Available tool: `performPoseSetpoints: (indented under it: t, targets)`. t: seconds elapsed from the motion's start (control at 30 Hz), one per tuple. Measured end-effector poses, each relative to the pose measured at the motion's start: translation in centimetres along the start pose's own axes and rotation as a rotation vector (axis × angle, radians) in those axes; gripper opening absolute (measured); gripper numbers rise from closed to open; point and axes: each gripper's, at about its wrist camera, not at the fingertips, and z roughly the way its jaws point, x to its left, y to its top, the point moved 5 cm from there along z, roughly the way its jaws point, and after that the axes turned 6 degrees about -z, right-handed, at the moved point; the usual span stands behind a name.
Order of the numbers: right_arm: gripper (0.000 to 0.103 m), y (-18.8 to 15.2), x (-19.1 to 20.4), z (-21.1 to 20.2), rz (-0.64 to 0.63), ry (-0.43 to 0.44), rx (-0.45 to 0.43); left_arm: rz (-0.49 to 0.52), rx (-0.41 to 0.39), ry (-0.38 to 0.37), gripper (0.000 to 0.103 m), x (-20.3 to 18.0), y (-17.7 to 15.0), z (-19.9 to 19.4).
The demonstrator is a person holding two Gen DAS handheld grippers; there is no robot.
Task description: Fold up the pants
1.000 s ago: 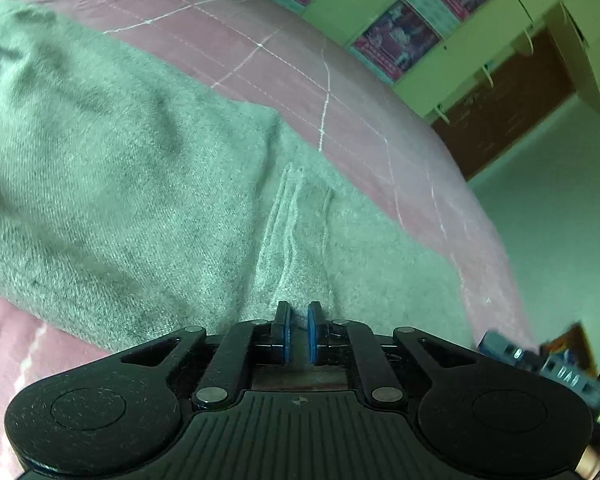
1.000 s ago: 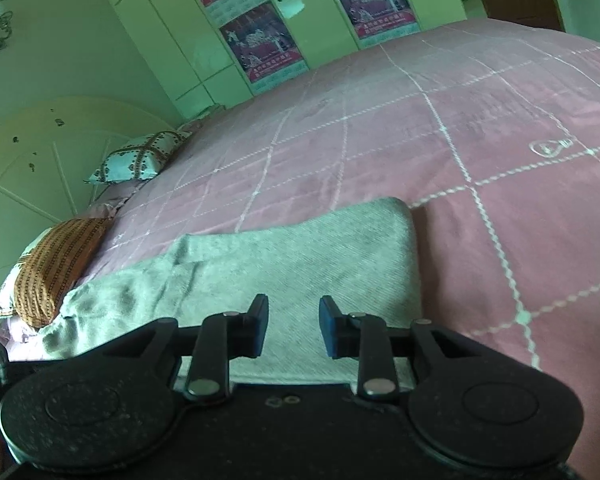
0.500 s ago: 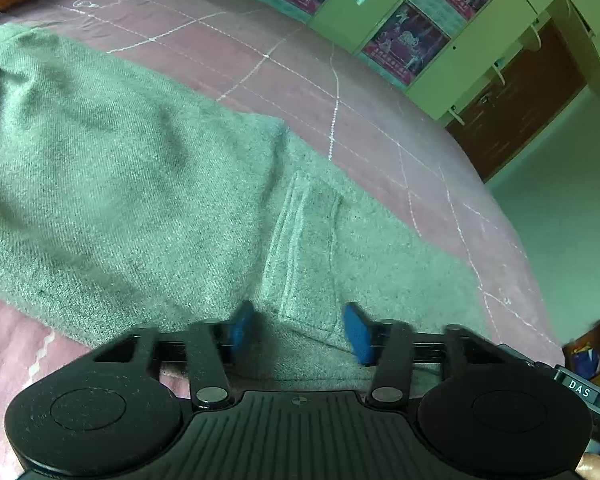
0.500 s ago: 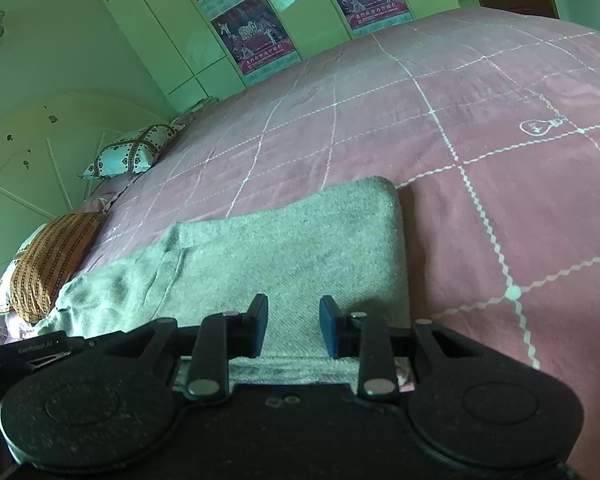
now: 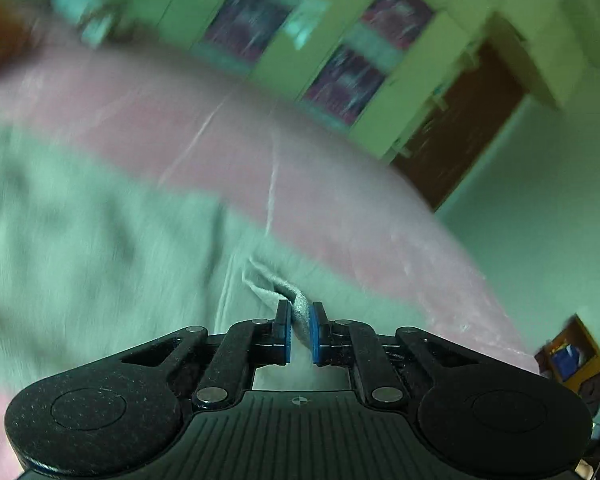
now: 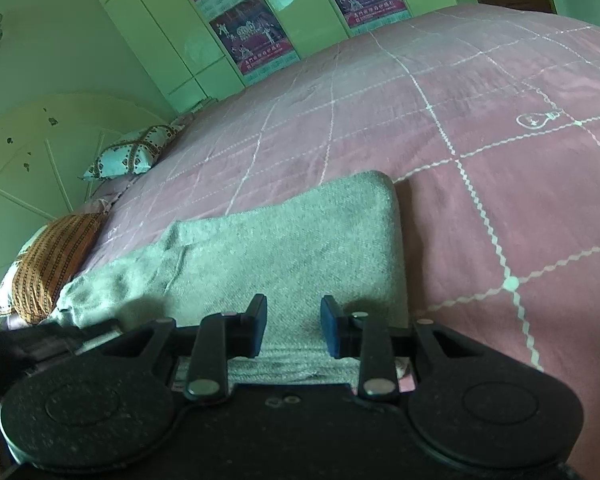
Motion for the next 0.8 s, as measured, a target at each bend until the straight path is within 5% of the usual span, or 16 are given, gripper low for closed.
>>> performPoseSetpoints:
  t: [0.03, 0.13, 0.27, 0.37, 0.47, 0.57, 0.7, 0.77, 0.8]
  targets:
    - [0.022, 0.0, 0.0, 0.0, 0.000, 0.004, 0.000, 0.025, -0.001, 0.012, 0.010, 0.1, 0.2, 0.2]
    - [0.022, -0.2, -0.2, 0.3, 0.013, 0.007, 0.013, 0.003, 0.204, 0.146, 0.010, 3.6, -2.1, 3.9]
    - [0.023, -0.1, -0.3, -0.1, 0.007, 0.010, 0.013, -0.039, 0.206, 0.140, 0.011, 4.2, -2.5, 3.6]
    - [0.023, 0.1, -0.4, -0.7, 0.023, 0.025, -0.017, 0.047, 0.097, 0.143, 0.011, 2.3, -1.1, 1.9]
    - [0.025, -0.5, -0.7, 0.2, 0.005, -0.001, 0.002, 0.002, 0.256, 0.199, 0.012, 3.9, -2.1, 5.1]
    - [0.024, -0.9, -1.7, 0.5, 0.075, -0.004, 0.018, -0.087, 0.215, 0.152, 0.014, 5.2, -1.5, 4.2]
    - [0.033, -0.4, -1.9, -2.4, 0.055, -0.014, -0.051, -0.078, 0.032, 0.187, 0.014, 7.7, 0.9, -1.6]
    - [0.034, -0.6, -2.7, -3.1, 0.071, -0.025, -0.056, -0.095, -0.057, 0.213, 0.024, 10.2, 2.0, -5.2]
    - [0.034, -0.8, -3.1, -3.2, 0.086, -0.030, -0.055, -0.106, -0.086, 0.242, 0.040, 11.5, 2.3, -6.8]
